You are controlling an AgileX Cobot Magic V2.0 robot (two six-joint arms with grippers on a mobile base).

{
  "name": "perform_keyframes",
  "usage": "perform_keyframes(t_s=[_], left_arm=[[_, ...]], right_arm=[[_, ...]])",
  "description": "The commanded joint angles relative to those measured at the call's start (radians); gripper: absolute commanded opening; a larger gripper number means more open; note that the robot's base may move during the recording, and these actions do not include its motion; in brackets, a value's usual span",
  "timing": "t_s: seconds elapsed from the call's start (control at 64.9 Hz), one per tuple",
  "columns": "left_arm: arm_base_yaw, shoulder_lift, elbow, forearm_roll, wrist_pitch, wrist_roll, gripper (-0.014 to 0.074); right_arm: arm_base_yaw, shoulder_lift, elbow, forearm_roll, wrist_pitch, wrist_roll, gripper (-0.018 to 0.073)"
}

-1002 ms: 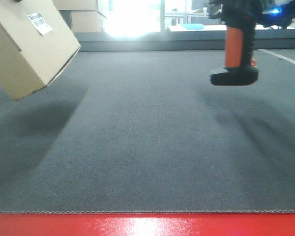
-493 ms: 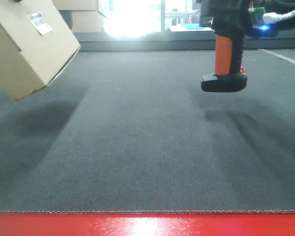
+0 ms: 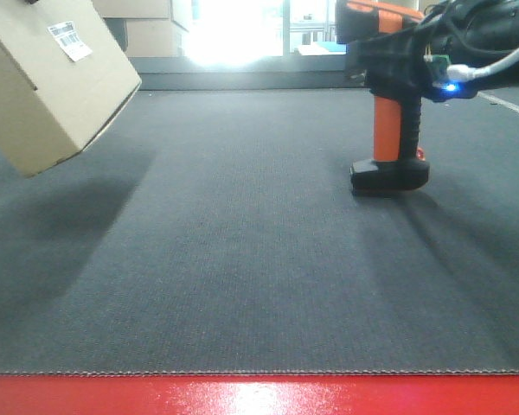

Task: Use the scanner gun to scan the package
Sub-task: 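Lower the scanner gun onto the table and open the right gripper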

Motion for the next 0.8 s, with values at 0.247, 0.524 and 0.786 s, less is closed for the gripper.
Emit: perform_keyframes(t_s=[0.247,0.524,0.786], left_arm=[[-0.002,-0.008,-0.001,-0.022,-0.008,0.003,-0.0111],[-0.002,-0.008,-0.001,-0.051,-0.008,0.003,-0.0111],[-0.002,-0.008,-0.001,-0.056,-0.008,0.003,-0.0111]], right_arm=[[-0.003,0.014,-0.006,-0.007,-0.068,0.002,-0.0154],[-0.003,0.012,-0.006,-0.015,-0.029,0.002,-0.0013],[-0.003,0.011,-0.006,-0.015,-0.016,0.002,0.0533]])
